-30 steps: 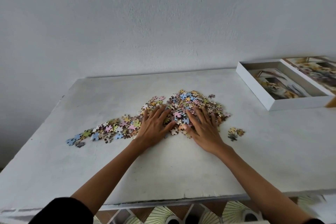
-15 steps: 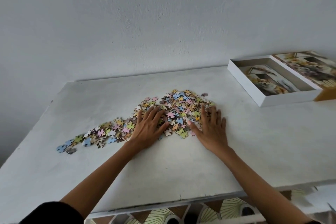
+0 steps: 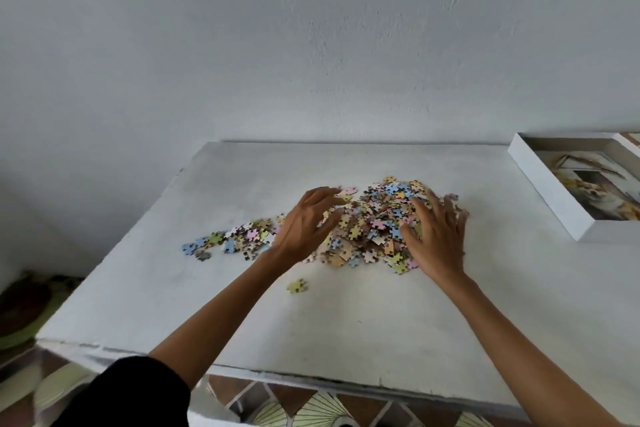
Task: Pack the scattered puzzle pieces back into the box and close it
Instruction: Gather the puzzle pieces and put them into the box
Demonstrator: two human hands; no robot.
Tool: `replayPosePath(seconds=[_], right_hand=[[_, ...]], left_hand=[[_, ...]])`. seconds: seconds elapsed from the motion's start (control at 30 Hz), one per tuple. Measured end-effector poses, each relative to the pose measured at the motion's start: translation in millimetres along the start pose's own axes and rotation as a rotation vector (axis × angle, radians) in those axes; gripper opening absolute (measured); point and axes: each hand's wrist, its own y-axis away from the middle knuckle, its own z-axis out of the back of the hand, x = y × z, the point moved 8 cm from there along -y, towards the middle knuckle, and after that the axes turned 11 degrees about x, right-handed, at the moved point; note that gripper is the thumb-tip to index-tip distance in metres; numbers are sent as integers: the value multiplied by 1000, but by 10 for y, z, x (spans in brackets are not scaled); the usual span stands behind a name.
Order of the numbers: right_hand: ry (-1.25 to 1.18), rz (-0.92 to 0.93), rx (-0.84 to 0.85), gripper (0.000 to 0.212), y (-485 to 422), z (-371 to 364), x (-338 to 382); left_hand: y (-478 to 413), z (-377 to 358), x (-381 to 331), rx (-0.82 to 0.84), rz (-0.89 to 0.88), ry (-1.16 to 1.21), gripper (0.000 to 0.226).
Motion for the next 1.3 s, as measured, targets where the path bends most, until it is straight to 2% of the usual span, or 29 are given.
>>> replayPosePath(seconds=[0.13, 0.23, 0.33, 0.4, 0.57, 0.73, 0.87, 0.97, 1.03, 1.17, 1.3], right_hand=[[-17, 35, 22, 55, -116, -51, 81], [-24, 53, 67, 56, -175, -129, 119], [-21, 70, 85, 55, -191, -185, 160], [-17, 77, 84, 61, -182, -204, 155], [-30, 93, 81, 76, -129, -247, 132], [-50, 123, 73, 62, -93, -261, 70], [-71, 142, 59, 70, -77, -209, 32], [-46, 122, 57, 74, -38, -150, -33], [-30, 64, 85, 80, 31, -133, -115], [-8, -47, 219, 100, 208, -199, -240], [113, 18, 262, 125, 225, -286, -152]], left_hand=[[308, 395, 500, -150, 161, 0, 32], [777, 607, 1175, -213, 430, -63, 38], [1285, 682, 1772, -133, 771, -37, 40], [1418, 588, 1854, -54, 837, -27, 44], [1182, 292, 1528, 60, 752, -46, 51], [710, -36, 1023, 129, 567, -33, 53], [480, -213, 698, 138, 421, 30, 57], [460, -201, 572, 142, 339, 104, 83], [522, -225, 471, 194, 284, 29, 97], [665, -399, 317, 319, 220, -159, 109], [512, -482, 320, 353, 216, -193, 111]])
